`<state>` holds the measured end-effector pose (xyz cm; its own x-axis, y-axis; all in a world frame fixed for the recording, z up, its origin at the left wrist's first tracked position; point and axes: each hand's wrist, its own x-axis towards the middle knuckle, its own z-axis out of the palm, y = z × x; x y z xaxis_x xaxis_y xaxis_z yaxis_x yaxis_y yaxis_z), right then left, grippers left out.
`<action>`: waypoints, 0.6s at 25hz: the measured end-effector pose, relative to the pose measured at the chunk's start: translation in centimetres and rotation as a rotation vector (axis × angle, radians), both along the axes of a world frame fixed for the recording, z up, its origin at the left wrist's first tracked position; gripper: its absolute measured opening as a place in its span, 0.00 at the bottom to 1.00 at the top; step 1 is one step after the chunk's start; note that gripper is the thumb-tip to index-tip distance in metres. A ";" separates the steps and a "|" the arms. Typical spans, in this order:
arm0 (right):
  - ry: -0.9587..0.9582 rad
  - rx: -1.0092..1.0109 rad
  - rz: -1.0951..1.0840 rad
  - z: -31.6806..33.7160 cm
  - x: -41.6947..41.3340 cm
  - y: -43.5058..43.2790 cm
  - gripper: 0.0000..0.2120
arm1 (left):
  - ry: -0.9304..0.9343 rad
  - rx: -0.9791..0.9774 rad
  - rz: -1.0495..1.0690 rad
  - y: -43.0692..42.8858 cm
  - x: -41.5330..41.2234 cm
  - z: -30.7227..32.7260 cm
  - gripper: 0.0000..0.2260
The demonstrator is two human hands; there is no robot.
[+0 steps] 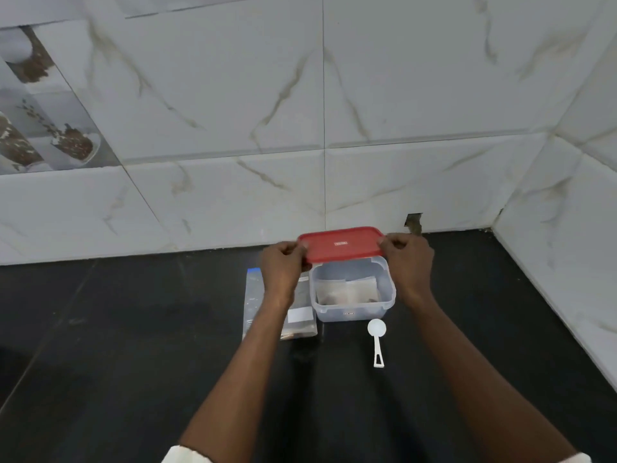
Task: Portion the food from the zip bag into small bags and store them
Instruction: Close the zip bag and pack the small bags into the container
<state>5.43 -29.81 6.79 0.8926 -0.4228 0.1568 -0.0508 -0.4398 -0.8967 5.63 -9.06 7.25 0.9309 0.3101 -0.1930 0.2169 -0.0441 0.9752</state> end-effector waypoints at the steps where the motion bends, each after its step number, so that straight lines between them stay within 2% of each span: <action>1: 0.007 0.010 -0.007 -1.2 -0.1 -0.3 0.05 | 0.034 0.065 -0.005 -0.7 0.3 -1.5 0.10; 3: 0.027 -0.026 -0.010 -4.0 -0.7 -0.9 0.08 | 0.097 0.252 -0.012 -1.6 0.1 -4.1 0.15; 6: 0.053 -0.163 0.035 -7.1 -2.4 -1.5 0.06 | 0.103 0.484 -0.032 -2.8 -0.9 -5.9 0.10; 10: 0.045 -0.227 0.034 -9.0 -3.5 -1.6 0.10 | 0.078 0.609 -0.023 -3.3 -1.6 -6.8 0.07; 15: 0.053 -0.240 0.011 -9.4 -3.8 -1.5 0.11 | 0.064 0.580 -0.027 -3.0 -2.0 -7.8 0.11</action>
<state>1.66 -31.27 -2.63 0.9065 -0.3692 0.2048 -0.0886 -0.6407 -0.7627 3.68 -12.01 -0.59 0.9322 0.3578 -0.0548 0.2657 -0.5738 0.7747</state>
